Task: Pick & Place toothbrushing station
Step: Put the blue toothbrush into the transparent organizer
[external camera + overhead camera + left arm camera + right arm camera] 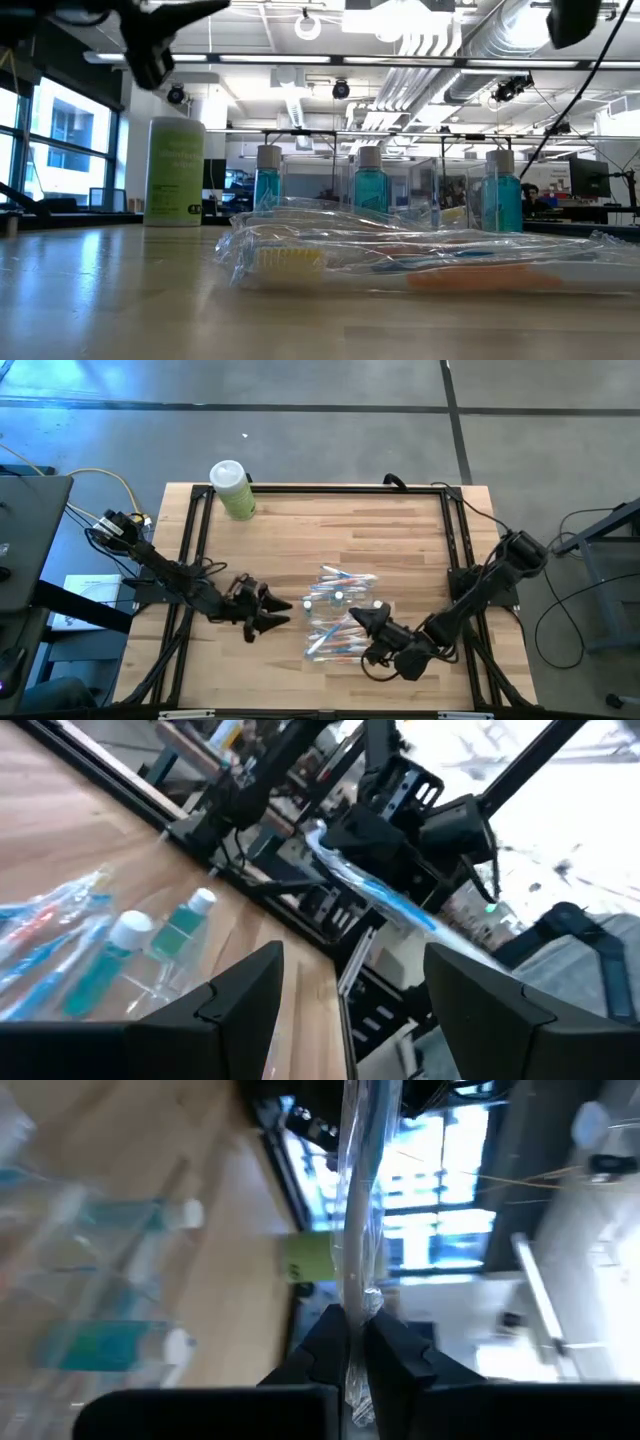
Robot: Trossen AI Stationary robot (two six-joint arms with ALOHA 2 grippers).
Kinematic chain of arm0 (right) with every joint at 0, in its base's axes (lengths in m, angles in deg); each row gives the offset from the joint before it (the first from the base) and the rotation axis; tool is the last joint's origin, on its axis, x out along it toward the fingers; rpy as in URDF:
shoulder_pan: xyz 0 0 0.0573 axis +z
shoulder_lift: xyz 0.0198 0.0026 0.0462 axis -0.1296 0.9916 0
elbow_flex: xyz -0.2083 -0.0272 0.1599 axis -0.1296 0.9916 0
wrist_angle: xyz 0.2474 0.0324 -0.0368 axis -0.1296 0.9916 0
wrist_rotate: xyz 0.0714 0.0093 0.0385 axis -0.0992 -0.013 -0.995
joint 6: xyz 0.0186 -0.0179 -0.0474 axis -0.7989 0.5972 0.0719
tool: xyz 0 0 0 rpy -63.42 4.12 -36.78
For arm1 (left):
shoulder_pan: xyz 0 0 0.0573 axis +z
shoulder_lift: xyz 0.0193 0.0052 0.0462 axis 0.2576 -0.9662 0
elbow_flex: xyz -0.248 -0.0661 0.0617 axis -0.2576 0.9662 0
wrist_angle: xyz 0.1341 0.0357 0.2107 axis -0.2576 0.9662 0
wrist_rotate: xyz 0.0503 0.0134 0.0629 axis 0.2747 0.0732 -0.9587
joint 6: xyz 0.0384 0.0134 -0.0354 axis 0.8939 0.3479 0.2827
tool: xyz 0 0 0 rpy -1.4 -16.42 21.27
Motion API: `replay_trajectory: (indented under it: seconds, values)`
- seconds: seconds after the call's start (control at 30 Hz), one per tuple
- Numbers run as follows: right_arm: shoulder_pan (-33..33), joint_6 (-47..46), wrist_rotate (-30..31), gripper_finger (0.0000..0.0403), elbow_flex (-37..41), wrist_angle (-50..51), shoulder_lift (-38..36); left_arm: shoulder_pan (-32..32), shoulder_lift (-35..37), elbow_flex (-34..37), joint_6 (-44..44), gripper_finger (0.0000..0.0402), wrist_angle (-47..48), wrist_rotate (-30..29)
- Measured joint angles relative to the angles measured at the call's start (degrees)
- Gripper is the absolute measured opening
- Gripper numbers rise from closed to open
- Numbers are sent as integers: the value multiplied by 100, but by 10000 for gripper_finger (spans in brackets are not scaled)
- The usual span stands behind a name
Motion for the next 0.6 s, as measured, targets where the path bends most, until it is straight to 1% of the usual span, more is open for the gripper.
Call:
replay_trajectory:
  seconds: [0.1, 0.27, 0.33, 0.47, 0.57, 0.6]
  values:
    - [0, 475, 66, 13, 0, -307, 159, 0, 0, -463, -11, 237, 544, -2]
    - [0, 554, -53, 15, 0, -404, 190, 0, -71, -922, -14, 237, 981, 66]
    - [0, 582, -27, 15, 0, -489, 191, 0, -262, -1036, -51, 237, 1017, 68]
    - [0, 794, -82, 15, 0, -606, 190, 38, -812, -1367, -507, 237, 997, 102]
    - [0, 846, -148, 16, 0, -608, 189, 169, -1181, -1651, -745, 237, 913, 573]
    - [0, 873, -183, 16, 0, -608, 191, 229, -1281, -1750, -820, 237, 893, 849]
